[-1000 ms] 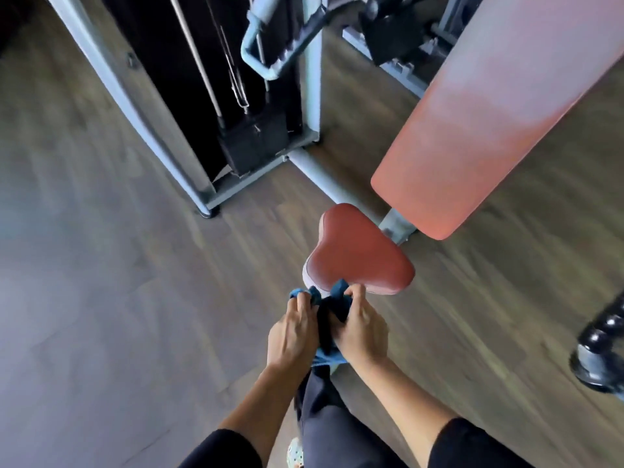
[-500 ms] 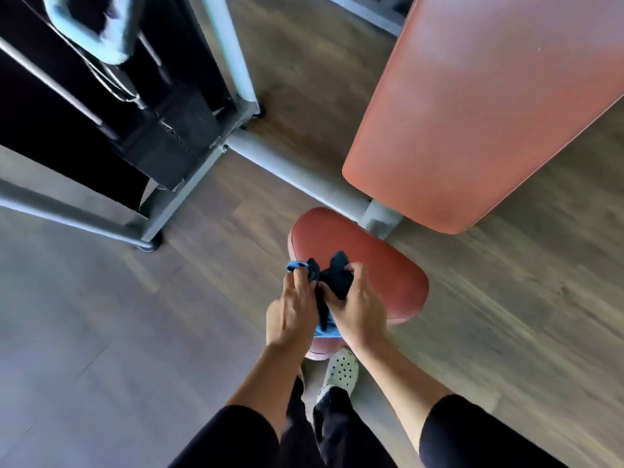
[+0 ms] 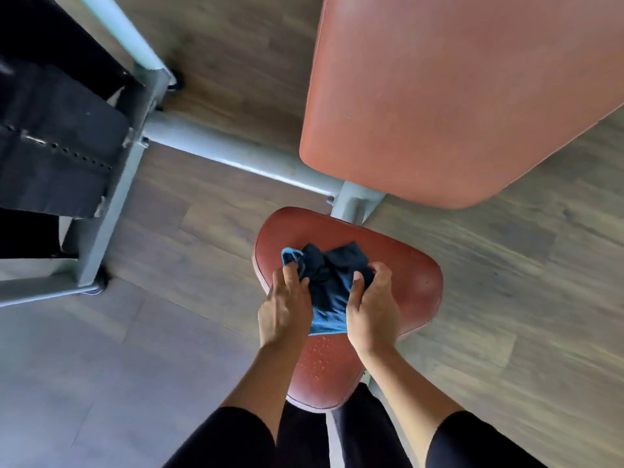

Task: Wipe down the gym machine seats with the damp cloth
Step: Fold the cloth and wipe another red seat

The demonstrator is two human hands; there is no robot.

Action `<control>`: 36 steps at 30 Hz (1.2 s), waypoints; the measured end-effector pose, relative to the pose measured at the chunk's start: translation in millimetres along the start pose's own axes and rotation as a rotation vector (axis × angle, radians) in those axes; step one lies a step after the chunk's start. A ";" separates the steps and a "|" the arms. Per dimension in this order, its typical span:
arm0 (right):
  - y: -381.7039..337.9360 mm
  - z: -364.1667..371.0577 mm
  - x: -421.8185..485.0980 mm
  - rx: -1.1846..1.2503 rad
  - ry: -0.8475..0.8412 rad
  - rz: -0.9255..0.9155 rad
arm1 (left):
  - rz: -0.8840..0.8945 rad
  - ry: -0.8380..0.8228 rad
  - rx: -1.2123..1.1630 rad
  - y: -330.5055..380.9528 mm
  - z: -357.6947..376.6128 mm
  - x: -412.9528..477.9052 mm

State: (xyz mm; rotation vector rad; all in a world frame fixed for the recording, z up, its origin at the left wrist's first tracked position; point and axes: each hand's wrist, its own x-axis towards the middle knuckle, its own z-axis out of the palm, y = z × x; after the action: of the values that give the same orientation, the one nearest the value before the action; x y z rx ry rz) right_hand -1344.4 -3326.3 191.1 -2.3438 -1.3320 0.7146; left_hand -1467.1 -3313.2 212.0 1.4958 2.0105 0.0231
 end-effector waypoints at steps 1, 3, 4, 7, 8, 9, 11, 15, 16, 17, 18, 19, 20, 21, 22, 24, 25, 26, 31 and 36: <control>1.8 1.2 -1.5 -0.018 0.009 0.012 | -0.024 0.016 0.029 -2.9 3.7 -0.4; 5.2 2.6 0.2 -0.081 0.027 0.019 | -0.065 0.110 0.103 -4.7 11.3 1.8; 7.8 3.1 3.0 -0.108 0.052 0.022 | -0.076 0.172 0.114 -2.2 13.6 3.2; 20.3 -1.6 19.1 -0.104 0.150 0.069 | 0.082 0.179 0.097 16.2 15.3 3.9; 26.8 -4.2 25.0 -0.097 0.140 0.074 | 0.188 0.123 0.133 21.9 19.0 3.0; 34.6 -6.4 30.0 -0.112 0.110 0.052 | 0.287 0.068 0.185 26.0 24.4 2.4; 51.8 -9.5 37.6 -0.196 0.027 -0.046 | 0.404 -0.018 0.293 27.0 37.3 5.1; 77.5 -3.5 41.9 -0.341 -0.213 -0.176 | 0.454 -0.018 0.349 16.0 51.0 16.6; 80.8 -0.8 41.6 -0.368 -0.229 -0.180 | 0.481 0.007 0.341 13.6 50.3 21.0; 82.4 1.0 41.1 -0.384 -0.231 -0.174 | 0.508 0.042 0.335 10.7 48.9 26.8; 82.7 2.3 41.1 -0.391 -0.225 -0.170 | 0.524 0.075 0.332 8.4 46.8 35.3; 82.3 3.1 41.2 -0.395 -0.219 -0.173 | 0.521 0.103 0.334 6.9 44.3 45.9; 82.5 3.5 41.3 -0.398 -0.215 -0.178 | 0.503 0.127 0.339 6.6 41.9 58.5; 83.1 3.9 41.5 -0.402 -0.215 -0.179 | 0.473 0.150 0.342 7.4 39.9 71.6; 83.6 4.2 41.6 -0.406 -0.218 -0.177 | 0.436 0.164 0.342 9.6 38.0 83.4; 83.4 4.7 41.3 -0.410 -0.221 -0.172 | 0.369 0.173 0.330 17.4 36.5 98.2; 83.0 4.8 41.2 -0.409 -0.220 -0.171 | 0.350 0.170 0.313 22.0 37.5 100.2; 83.1 4.7 41.2 -0.405 -0.221 -0.171 | 0.350 0.162 0.293 26.1 39.5 98.6; 86.0 4.0 40.3 -0.401 -0.237 -0.175 | 0.609 0.092 0.294 11.2 44.5 61.2; 83.5 3.1 41.6 -0.379 -0.232 -0.177 | 0.630 0.135 0.295 -21.9 28.2 68.6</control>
State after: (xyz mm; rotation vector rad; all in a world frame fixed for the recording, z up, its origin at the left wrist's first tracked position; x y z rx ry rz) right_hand -1270.7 -3331.5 134.1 -2.4339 -1.8951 0.7509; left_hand -1483.4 -3270.9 149.3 2.3203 1.6063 0.0917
